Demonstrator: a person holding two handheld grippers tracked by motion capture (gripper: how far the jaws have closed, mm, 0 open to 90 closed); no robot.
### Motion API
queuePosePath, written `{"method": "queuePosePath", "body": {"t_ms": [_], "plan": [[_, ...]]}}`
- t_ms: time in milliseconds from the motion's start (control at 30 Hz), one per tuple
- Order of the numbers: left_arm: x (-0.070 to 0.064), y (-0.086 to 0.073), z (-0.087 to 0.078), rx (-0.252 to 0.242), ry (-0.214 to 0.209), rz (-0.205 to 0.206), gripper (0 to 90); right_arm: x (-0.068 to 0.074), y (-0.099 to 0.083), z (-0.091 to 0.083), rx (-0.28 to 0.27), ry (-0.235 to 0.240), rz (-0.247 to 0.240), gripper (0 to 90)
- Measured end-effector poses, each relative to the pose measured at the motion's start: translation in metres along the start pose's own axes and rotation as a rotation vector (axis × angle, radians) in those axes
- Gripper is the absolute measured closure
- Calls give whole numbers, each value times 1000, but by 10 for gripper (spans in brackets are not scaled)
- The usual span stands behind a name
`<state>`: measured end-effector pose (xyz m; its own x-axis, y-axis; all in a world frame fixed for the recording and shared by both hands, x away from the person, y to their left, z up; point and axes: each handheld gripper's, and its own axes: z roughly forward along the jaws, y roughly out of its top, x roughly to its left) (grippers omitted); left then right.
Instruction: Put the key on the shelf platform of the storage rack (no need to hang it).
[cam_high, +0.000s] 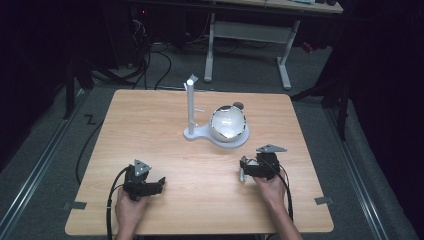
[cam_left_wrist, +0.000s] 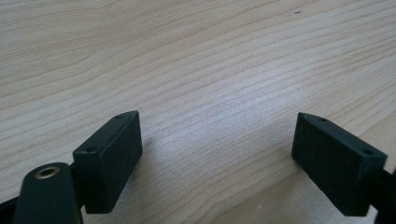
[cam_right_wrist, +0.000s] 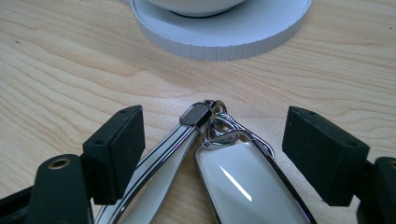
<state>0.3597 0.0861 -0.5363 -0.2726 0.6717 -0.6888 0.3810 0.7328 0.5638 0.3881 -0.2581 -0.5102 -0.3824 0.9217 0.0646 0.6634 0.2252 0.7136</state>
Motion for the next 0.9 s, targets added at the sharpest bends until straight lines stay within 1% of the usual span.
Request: {"method": "queuePosePath", "body": {"t_ms": [67,133,167,233,333,400,467,533,600,633,667,733,767,833,900], "plan": [[0,0,0,0,0,-1,164,-1,0,5,22,8,7,201],[0,0,0,0,0,0,165,-1,0,7,28,9,5,199],[0,0,0,-1,0,0,165,-1,-1,9,43,9,7,197],[0,0,0,0,0,0,165,-3,-2,11,53,15,12,198],[0,0,0,0,-1,1,164,-2,-4,12,65,10,13,217],[0,0,0,0,0,0,164,0,-5,11,75,3,0,228],[0,0,0,0,-1,2,165,0,-7,10,71,2,-6,246],[0,0,0,2,3,-6,165,-1,-7,9,73,4,-4,252],[0,0,0,2,3,-5,164,-2,-9,9,68,7,-2,263],[0,0,0,0,-1,3,165,-2,-10,9,63,7,-2,272],[0,0,0,0,0,1,165,-2,-11,7,58,2,-4,293],[0,0,0,0,0,1,164,-2,-11,6,62,1,-7,303],[0,0,0,1,4,-5,164,-2,-12,4,58,-2,-18,336],[0,0,0,0,0,3,164,-3,-14,3,49,0,-16,356],[0,0,0,1,3,-5,164,-4,-15,2,46,-4,-20,386]]}}
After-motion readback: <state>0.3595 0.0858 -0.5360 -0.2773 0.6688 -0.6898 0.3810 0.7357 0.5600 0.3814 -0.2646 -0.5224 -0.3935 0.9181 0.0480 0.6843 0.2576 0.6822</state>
